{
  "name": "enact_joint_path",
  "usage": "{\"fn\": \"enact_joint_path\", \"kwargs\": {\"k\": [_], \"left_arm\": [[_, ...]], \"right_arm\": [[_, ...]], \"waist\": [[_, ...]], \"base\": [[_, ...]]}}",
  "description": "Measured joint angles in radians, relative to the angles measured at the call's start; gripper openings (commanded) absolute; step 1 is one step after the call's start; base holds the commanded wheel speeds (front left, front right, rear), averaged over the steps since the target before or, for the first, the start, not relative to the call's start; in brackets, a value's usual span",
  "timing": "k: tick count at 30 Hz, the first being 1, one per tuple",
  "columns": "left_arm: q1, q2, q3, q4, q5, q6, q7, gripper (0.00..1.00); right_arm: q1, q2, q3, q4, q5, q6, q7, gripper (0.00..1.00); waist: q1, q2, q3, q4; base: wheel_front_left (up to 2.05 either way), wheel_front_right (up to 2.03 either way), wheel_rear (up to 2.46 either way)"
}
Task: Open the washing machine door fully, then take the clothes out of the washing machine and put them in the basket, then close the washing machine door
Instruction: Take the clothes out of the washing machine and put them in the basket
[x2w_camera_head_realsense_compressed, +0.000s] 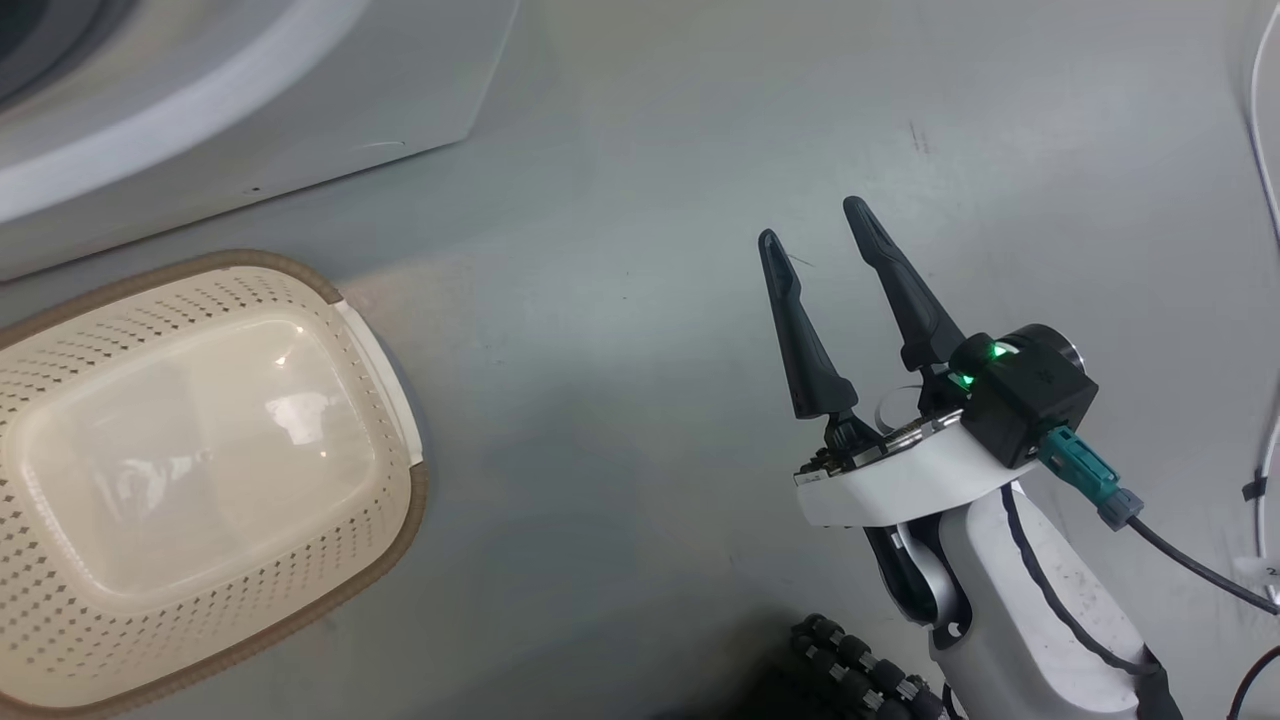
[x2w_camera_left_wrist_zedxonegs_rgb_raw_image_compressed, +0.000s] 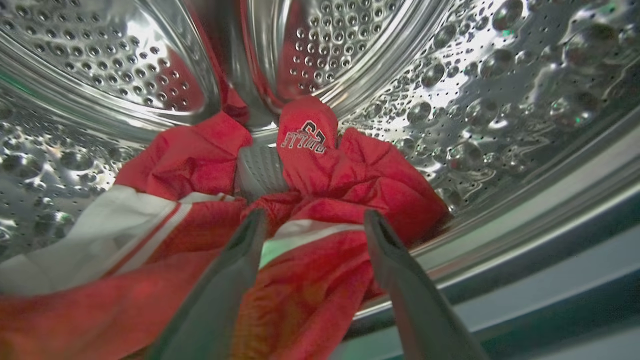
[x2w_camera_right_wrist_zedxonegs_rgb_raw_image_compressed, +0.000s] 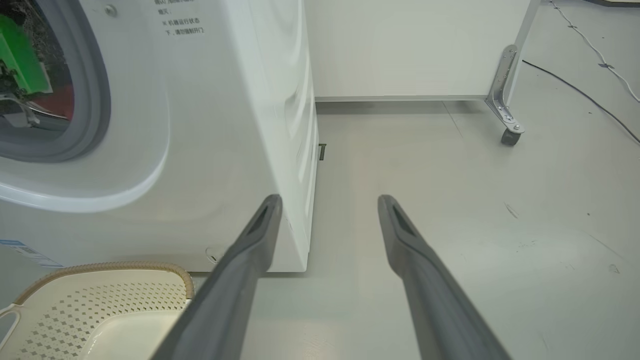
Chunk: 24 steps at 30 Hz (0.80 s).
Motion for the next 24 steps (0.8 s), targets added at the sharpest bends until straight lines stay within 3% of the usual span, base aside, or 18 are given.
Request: {"fn": "enact_joint_path", "kwargs": {"k": [12,13,14,15,16,24], "left_arm": [[-0.047,0.023,-0.016,0.123,0.008,-0.003,0.07,1.0],[-0.05,0.023,-0.017,0.133,0.008,-0.003,0.078,0.93],[-0.053,0.023,-0.02,0.144,0.008,-0.003,0.086,0.46],[-0.056,0.022,-0.022,0.153,0.008,-0.003,0.093,0.09],[-0.061,0.021,-0.025,0.159,0.008,-0.003,0.1,0.0],[-0.086,0.001,-0.032,0.193,0.008,-0.003,0.085,0.0]], "right_arm": [[-0.024,0.001,0.014,0.005,0.0,-0.009,0.0,1.0],[-0.024,0.001,0.014,0.006,0.0,-0.009,0.0,1.0],[-0.024,0.001,0.014,0.006,0.0,-0.01,0.0,1.0],[-0.025,0.001,0.014,0.007,0.0,-0.013,0.0,1.0],[-0.025,0.001,0.014,0.008,0.0,-0.016,0.0,1.0],[-0.029,0.001,0.01,0.02,-0.001,-0.02,0.0,1.0]], "waist": [[0.0,0.0,0.016,-0.013],[-0.0001,0.0,0.015,-0.013],[-0.0001,0.0,0.014,-0.012],[-0.0001,0.0,0.014,-0.012],[-0.0001,0.0,0.013,-0.012],[-0.0001,0.0,0.003,-0.002]], "base": [[0.0,0.0,0.0],[0.0,0.0,0.0],[0.0,0.0,0.0],[0.0,0.0,0.0],[0.0,0.0,0.0],[0.0,0.0,0.0]]}}
